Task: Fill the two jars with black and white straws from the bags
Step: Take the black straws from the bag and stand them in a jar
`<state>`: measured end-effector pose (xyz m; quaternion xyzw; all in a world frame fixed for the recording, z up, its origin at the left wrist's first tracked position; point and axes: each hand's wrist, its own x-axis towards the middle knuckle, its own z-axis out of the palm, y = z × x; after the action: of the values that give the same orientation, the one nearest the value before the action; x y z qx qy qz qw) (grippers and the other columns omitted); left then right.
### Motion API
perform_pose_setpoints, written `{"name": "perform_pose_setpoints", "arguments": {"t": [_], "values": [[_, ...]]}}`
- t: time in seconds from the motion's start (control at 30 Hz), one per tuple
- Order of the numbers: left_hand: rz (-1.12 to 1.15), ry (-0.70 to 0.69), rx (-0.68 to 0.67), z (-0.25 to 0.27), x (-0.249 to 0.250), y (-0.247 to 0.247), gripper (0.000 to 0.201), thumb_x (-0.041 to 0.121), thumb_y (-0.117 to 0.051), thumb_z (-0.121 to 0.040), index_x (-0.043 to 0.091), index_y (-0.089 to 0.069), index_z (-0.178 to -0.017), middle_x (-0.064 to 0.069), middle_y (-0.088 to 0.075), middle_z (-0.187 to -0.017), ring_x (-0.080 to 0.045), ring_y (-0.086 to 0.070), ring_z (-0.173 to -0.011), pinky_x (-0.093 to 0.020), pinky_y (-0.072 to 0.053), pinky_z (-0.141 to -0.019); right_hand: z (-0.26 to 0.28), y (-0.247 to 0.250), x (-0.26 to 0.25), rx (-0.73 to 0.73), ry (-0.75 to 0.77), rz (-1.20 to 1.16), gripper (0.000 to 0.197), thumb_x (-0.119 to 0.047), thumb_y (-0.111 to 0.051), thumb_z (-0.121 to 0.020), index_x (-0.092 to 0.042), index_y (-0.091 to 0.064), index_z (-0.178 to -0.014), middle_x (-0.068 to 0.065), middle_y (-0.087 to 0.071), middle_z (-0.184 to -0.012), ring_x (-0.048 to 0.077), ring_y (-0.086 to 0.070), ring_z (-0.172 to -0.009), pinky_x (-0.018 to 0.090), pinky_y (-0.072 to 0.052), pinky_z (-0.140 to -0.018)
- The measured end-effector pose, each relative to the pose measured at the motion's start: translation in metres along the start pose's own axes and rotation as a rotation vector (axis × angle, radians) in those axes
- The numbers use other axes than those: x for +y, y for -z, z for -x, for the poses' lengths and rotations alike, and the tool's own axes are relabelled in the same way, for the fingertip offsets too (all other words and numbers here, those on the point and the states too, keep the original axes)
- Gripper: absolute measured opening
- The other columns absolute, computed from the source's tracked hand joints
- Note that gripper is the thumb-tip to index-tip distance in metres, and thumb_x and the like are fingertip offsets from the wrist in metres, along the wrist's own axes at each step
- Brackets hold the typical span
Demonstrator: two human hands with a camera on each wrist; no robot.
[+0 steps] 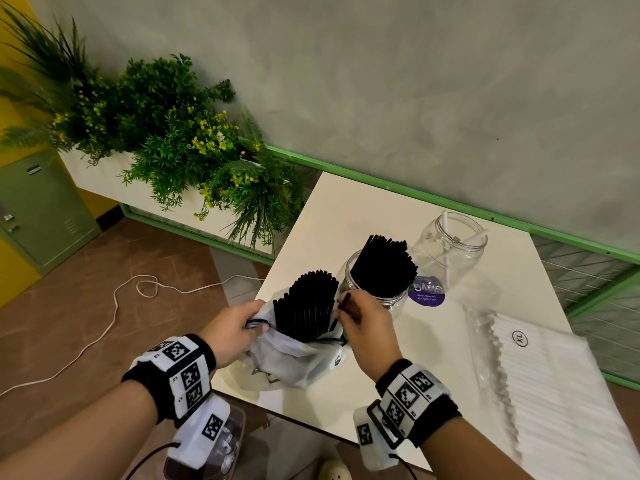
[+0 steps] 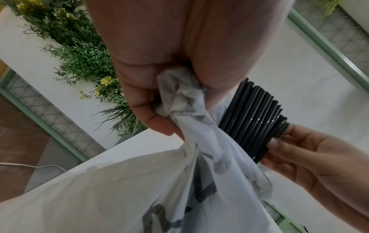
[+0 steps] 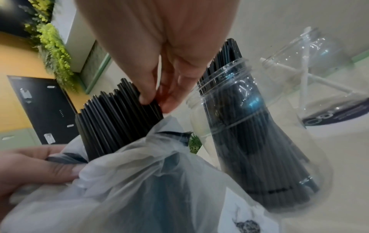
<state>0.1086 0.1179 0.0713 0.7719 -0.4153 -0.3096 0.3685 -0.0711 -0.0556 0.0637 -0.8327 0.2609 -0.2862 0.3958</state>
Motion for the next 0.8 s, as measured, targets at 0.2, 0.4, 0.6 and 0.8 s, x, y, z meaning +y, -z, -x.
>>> {"name": "perform_pose_setpoints", "arguments": {"t": [0.2,0.4,0.6,0.8], "values": [[0.032,0.012,-0.026,0.0,-0.001,-0.001,0.014,0.024,-0.054,-0.083,0.028,-0.06,-0.094,-0.002,-0.07,-0.09,-0.021,-0.065,-0.088,-0.044,-0.053,-0.081,0.016,0.002,-0.004,-0.05,-0.053,-0.022,0.058,-0.053,-0.054,-0.087,-0.02,-0.042,-0.133,-0.006,-0.046,-0.124,-0.001,-0.045,-0.116,0.026,-0.042,-0.099],[0.144,0.041,0.009,0.0,0.004,-0.017,0.007,0.023,-0.054,-0.095,0.022,-0.06,-0.097,0.0,-0.067,-0.091,-0.015,-0.062,-0.086,-0.026,-0.047,-0.08,0.014,-0.019,0.011,-0.253,-0.167,0.082,0.131,-0.073,-0.078,-0.047,-0.024,-0.013,-0.15,-0.006,-0.033,-0.147,0.01,-0.029,-0.137,0.034,-0.029,-0.114],[0.459,0.167,-0.005,-0.004,0.007,-0.037,0.021,0.028,-0.052,-0.095,0.01,-0.064,-0.098,-0.014,-0.064,-0.083,-0.023,-0.057,-0.076,-0.035,-0.043,-0.071,0.024,-0.032,0.011,-0.149,-0.148,0.056,0.094,-0.04,-0.085,-0.047,-0.022,-0.045,-0.131,-0.006,-0.044,-0.121,0.009,-0.041,-0.114,0.032,-0.038,-0.105],[0.765,0.241,-0.003,-0.013,0.02,-0.037,0.02,0.017,-0.051,-0.095,0.001,-0.061,-0.104,-0.019,-0.064,-0.093,-0.03,-0.061,-0.084,-0.037,-0.053,-0.071,0.022,-0.023,0.014,0.014,-0.064,-0.143,0.061,-0.037,-0.08,-0.058,-0.042,-0.051,-0.112,0.002,-0.057,-0.113,0.016,-0.056,-0.108,0.037,-0.047,-0.096]]}}
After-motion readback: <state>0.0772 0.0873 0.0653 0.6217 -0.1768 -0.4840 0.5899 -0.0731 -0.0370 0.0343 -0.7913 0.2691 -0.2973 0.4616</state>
